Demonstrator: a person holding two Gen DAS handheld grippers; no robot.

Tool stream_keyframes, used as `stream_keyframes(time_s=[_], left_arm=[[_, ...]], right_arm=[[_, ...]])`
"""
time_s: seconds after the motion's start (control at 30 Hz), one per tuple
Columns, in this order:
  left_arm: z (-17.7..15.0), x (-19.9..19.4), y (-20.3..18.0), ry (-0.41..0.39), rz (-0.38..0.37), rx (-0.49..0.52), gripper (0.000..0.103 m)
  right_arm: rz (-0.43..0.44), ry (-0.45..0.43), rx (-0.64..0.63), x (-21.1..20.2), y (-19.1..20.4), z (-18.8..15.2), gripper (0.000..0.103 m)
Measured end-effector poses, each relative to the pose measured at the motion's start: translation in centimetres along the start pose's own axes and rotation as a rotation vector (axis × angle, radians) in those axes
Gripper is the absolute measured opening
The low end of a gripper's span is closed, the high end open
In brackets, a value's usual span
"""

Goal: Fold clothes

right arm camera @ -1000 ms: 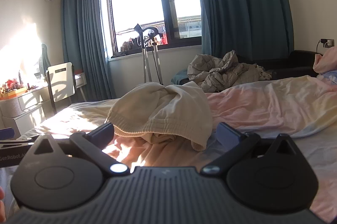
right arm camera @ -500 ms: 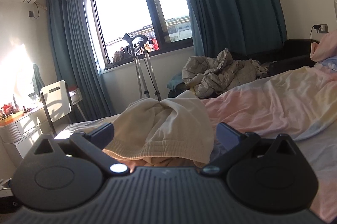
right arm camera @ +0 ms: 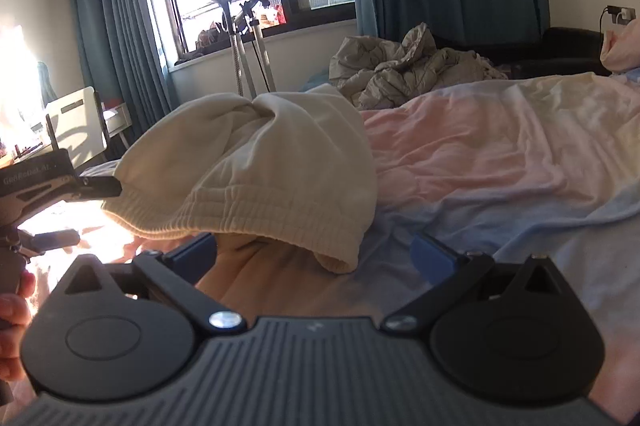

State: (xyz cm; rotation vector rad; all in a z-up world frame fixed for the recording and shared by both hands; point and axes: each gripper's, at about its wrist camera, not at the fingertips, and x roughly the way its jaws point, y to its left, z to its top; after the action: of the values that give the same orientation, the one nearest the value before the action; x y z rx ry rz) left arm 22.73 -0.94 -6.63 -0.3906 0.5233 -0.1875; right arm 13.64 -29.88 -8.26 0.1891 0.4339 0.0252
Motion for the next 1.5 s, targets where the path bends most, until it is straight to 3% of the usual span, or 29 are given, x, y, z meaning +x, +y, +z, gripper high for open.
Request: stream_keyframes(time_s=[0.1,0.17,0.2,0.27,0.33,0.4,0.47,0.53,0.6,0.63,0.73,0.97,1.23,1.5], left_arm=[[0.6,1.5,1.3,-0.013,-0.005,-0.023,0.103],[0.8,2.8,2.3,-0.007,-0.013,-0.059,0.102],[0.8,3.3,2.6,-0.01,-0.025,-0.07,0.102],[0.9,4.2,3.0,-0.014,-0.053,-0.088,0.098],[1.0,5.1,3.1,-0.003,-0.069,-0.105,0.094],[1.0,6.0,3.3,0.009,-0.085,-0.122,0.087],[1.1,6.9,3.5,0.02,-0.102,-0.14,0.071],[1.3,7.3,3.8,0.03,-0.119,-0.182,0.063],[1.8,7.3,4.0,0.03,-0.129,-0.217,0.051],[2.1,7.1,4.0,0.027,-0.134,-0.233,0.038],[4.1,4.5,4.5,-0.009,-0.14,-0.232,0.019],[9.6,-3.6,5.7,-0.116,-0.142,-0.184,0.016],[15.8,-12.8,7.2,-0.237,-0.143,-0.13,0.016],[20.7,-16.9,14.7,-0.269,-0.008,-0.102,0.016]], right_arm=[[-0.013,0.063,-0.073,3.0,0.6,-1.2,0.101],[-0.034,0.102,-0.108,4.8,0.8,-1.4,0.092],[-0.036,0.104,-0.096,5.4,0.6,-1.3,0.083],[-0.052,0.091,-0.057,6.3,-0.1,-1.0,0.079],[-0.063,0.089,-0.024,7.2,-0.8,-0.8,0.067],[-0.059,0.096,0.005,8.2,-1.4,-0.6,0.052],[-0.034,0.086,0.034,8.7,-1.8,-0.6,0.044],[-0.002,0.065,0.058,9.1,-2.1,-0.6,0.033],[0.013,0.027,0.051,8.5,-1.9,-0.4,0.021],[0.012,0.003,0.042,7.8,-1.7,-0.2,0.017],[0.022,-0.053,0.029,5.4,-1.0,0.5,0.013],[0.122,-0.13,-0.041,-3.3,2.4,2.1,0.012],[0.373,-0.18,-0.081,-13.5,11.3,2.4,0.011],[0.656,-0.194,-0.165,-16.3,22.3,3.2,0.01]])
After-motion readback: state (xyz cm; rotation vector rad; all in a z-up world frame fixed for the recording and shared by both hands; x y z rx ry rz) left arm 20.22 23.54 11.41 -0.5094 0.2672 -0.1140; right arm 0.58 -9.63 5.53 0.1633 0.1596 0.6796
